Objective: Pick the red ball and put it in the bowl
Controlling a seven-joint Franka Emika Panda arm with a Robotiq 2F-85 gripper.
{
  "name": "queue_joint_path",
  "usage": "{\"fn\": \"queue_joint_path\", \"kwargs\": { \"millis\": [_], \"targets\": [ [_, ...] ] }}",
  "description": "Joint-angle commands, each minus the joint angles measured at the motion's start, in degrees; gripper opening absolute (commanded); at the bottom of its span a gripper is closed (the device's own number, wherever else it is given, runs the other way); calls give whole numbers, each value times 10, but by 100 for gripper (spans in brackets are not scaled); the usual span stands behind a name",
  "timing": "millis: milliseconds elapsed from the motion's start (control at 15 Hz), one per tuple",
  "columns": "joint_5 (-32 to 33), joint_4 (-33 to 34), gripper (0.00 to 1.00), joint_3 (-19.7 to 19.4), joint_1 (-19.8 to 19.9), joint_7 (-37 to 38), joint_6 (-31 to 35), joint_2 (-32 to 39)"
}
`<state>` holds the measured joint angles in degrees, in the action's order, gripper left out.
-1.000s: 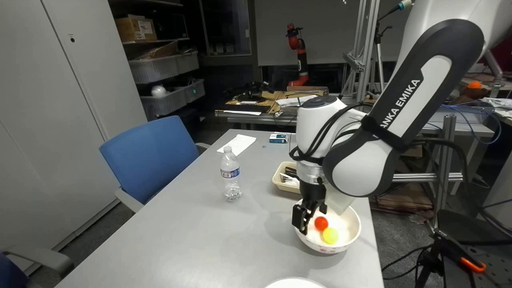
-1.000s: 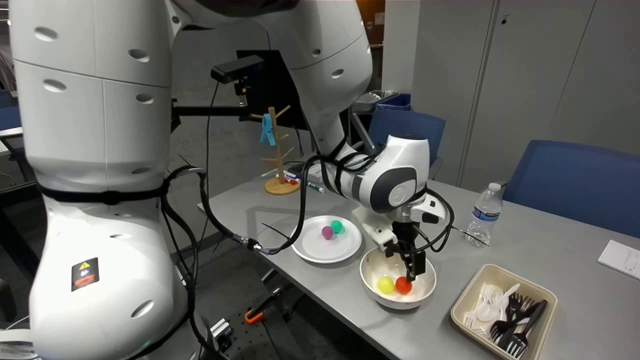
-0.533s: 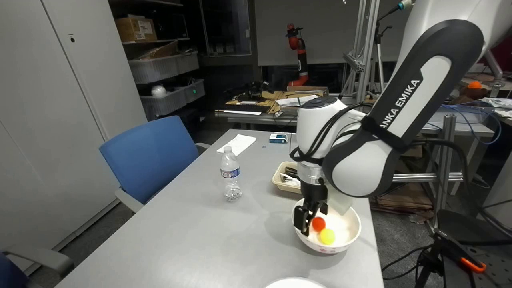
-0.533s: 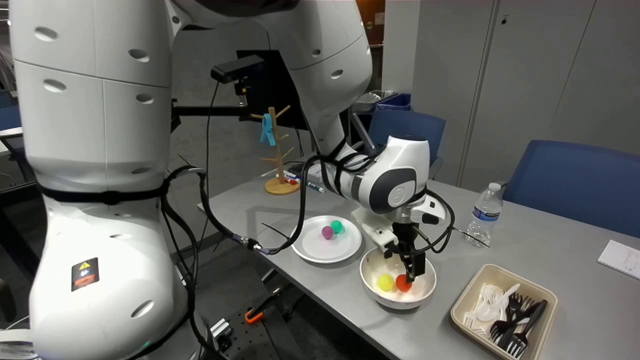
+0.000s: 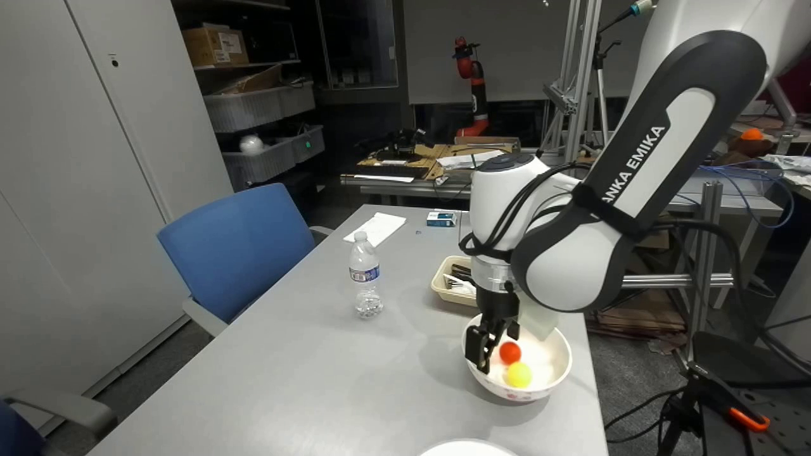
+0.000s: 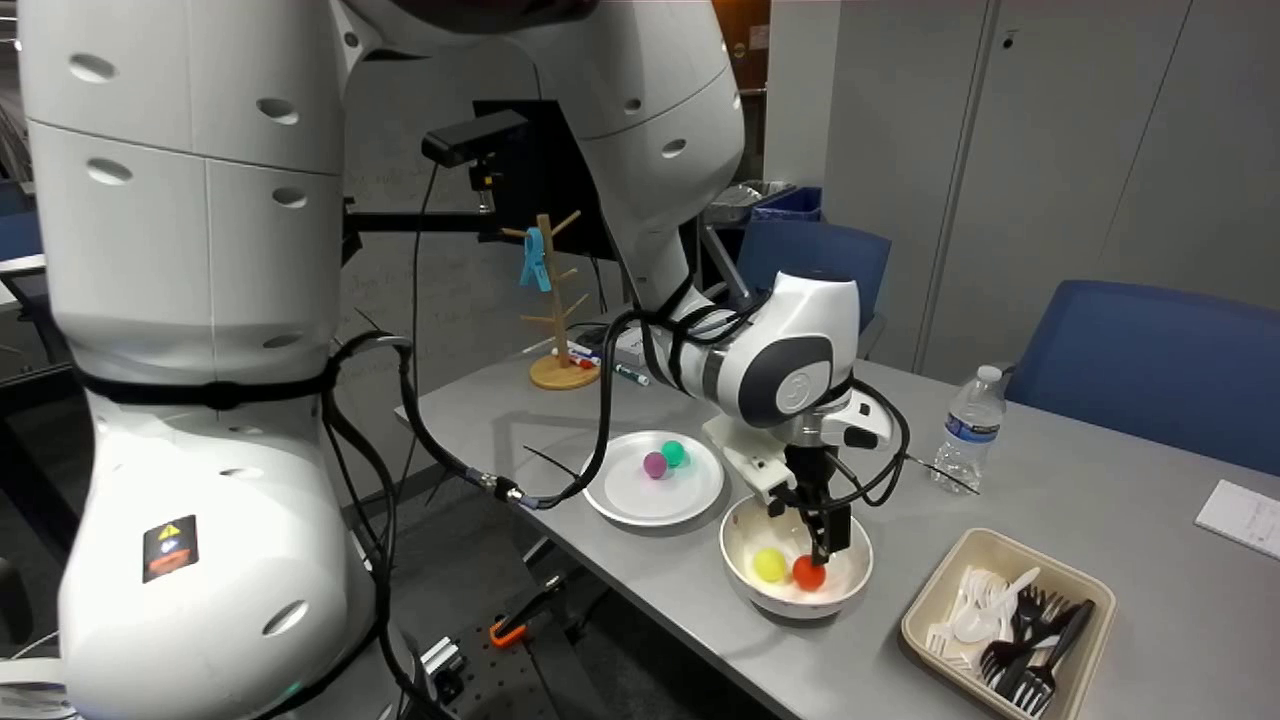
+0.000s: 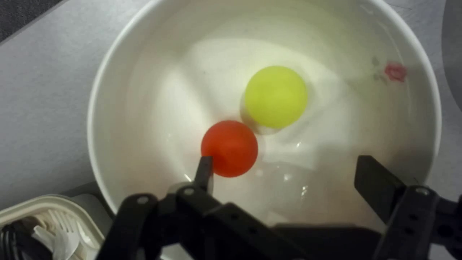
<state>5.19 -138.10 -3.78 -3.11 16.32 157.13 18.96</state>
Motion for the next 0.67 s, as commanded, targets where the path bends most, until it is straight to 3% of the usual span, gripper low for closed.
{"fn": "queue_joint_path", "kwargs": {
  "millis": [0,600],
  "targets": [
    [8,-12,100,-16,-13,8,-2,-22],
    [32,-46,100,-23,-14,16,9,-67]
  ]
}}
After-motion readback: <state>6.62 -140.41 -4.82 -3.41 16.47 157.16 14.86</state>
